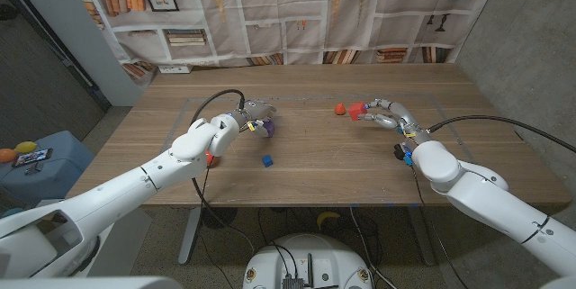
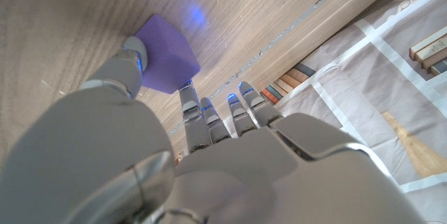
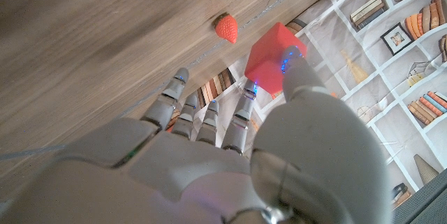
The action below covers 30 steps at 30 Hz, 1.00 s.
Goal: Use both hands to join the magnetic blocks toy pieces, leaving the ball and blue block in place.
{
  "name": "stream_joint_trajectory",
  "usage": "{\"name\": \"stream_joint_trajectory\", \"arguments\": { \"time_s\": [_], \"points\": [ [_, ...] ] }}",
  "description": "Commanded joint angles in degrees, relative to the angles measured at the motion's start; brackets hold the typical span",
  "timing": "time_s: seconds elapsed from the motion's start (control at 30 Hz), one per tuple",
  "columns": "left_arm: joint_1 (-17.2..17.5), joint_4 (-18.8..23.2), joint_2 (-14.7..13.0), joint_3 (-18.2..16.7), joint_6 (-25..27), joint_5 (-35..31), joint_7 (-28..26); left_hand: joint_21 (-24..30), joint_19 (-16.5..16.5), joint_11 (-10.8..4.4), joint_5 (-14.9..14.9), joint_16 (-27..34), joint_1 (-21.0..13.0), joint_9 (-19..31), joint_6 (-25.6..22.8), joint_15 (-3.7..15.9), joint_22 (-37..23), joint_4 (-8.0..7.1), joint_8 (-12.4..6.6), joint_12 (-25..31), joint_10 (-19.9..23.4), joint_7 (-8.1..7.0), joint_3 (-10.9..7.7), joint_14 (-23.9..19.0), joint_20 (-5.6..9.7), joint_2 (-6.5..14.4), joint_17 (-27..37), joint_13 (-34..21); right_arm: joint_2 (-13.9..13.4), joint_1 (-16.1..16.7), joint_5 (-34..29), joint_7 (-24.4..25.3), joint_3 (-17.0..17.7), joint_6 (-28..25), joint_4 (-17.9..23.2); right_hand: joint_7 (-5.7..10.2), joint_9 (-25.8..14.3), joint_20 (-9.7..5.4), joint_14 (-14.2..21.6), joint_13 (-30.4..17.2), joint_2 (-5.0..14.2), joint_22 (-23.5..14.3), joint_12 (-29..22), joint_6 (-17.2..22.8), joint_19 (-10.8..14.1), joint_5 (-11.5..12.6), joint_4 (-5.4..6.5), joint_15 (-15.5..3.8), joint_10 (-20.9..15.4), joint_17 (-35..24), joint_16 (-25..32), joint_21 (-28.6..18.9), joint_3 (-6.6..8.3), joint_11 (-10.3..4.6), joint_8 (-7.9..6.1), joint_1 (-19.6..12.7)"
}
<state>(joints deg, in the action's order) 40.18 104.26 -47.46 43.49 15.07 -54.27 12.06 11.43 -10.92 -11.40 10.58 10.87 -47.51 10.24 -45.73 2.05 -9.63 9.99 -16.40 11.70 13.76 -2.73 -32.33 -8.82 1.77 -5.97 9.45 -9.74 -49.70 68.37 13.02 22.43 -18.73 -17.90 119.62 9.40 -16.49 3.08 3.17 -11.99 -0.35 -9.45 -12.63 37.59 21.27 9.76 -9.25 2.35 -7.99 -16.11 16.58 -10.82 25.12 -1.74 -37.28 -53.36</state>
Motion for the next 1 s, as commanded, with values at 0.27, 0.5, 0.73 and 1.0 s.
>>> {"name": "stream_joint_trajectory", "arguments": {
  "time_s": [0.27, 0.5, 0.73, 1.0],
  "points": [
    [1.0, 1.2, -0.3, -1.2, 2.6, -1.0, -3.1, 0.5, -3.2, 0.33, 0.6, 0.0, -1.9, 0.5, -7.5, 4.39, -0.3, -0.28, -1.11, -0.2, 2.6, -0.57, 1.35, -2.6, 0.75, 1.4, 0.3, -0.1, 0.3, -0.7, -0.4, -0.1, -0.4, -0.5, 0.1, 3.33, -2.4, -0.21, 0.1, 0.0, 1.14, -0.2, 0.2, 6.4, 0.6, 0.4, 0.12, 0.06, -0.4, -0.2, 0.2, -0.2, -0.15, -0.14, -4.93, -0.4],
    [2.4, 2.6, -0.1, -2.6, 4.7, 0.2, -4.4, 0.4, -3.1, 0.52, 0.6, -0.1, -1.9, 0.5, -8.7, 4.40, -0.3, -0.32, -1.15, -0.3, 2.9, -1.07, 1.69, -2.7, 0.75, 1.7, 0.3, -0.1, 0.5, -0.6, -0.3, -0.4, -0.3, 0.9, -0.2, 3.33, -2.4, -0.26, 0.0, 0.0, 1.21, -0.2, 0.2, 6.4, 0.6, 0.4, 0.11, 0.03, -0.4, -0.2, 0.2, -0.2, -0.25, -0.14, -4.93, -0.5],
    [4.5, 3.9, 1.0, -4.7, 6.9, 3.7, -7.5, 0.1, -2.9, 2.54, 0.6, -0.2, -2.0, 0.5, -8.7, 3.91, -0.3, -0.38, -0.51, -0.4, 3.3, -1.45, 2.17, -2.9, 0.39, 2.1, 0.3, -0.2, 0.9, -0.4, 0.0, -0.5, 0.0, 2.5, -0.5, 3.34, -2.4, -0.30, 0.0, 0.0, 1.30, -0.2, 0.2, 6.3, 0.7, 0.4, 0.10, 0.03, -0.4, -0.3, 0.2, -0.2, -0.33, -0.15, -4.93, -0.5],
    [6.4, 5.8, 2.2, -6.7, 8.3, 9.0, -10.8, 0.2, -3.4, 2.90, 0.7, 0.0, -2.1, 0.6, -9.1, 4.00, -0.3, -0.41, -0.22, -0.4, 3.8, -1.62, 2.46, -3.8, -0.26, 2.5, 0.3, -0.2, 1.0, -0.5, -0.2, -0.8, 0.2, 3.8, -0.8, 3.34, -2.4, -0.37, 0.0, 0.0, 1.43, -0.2, 0.3, 6.3, 0.7, 0.5, 0.08, 0.02, -0.5, -0.3, 0.2, -0.2, -0.44, -0.16, -4.93, -0.5]
  ]
}}
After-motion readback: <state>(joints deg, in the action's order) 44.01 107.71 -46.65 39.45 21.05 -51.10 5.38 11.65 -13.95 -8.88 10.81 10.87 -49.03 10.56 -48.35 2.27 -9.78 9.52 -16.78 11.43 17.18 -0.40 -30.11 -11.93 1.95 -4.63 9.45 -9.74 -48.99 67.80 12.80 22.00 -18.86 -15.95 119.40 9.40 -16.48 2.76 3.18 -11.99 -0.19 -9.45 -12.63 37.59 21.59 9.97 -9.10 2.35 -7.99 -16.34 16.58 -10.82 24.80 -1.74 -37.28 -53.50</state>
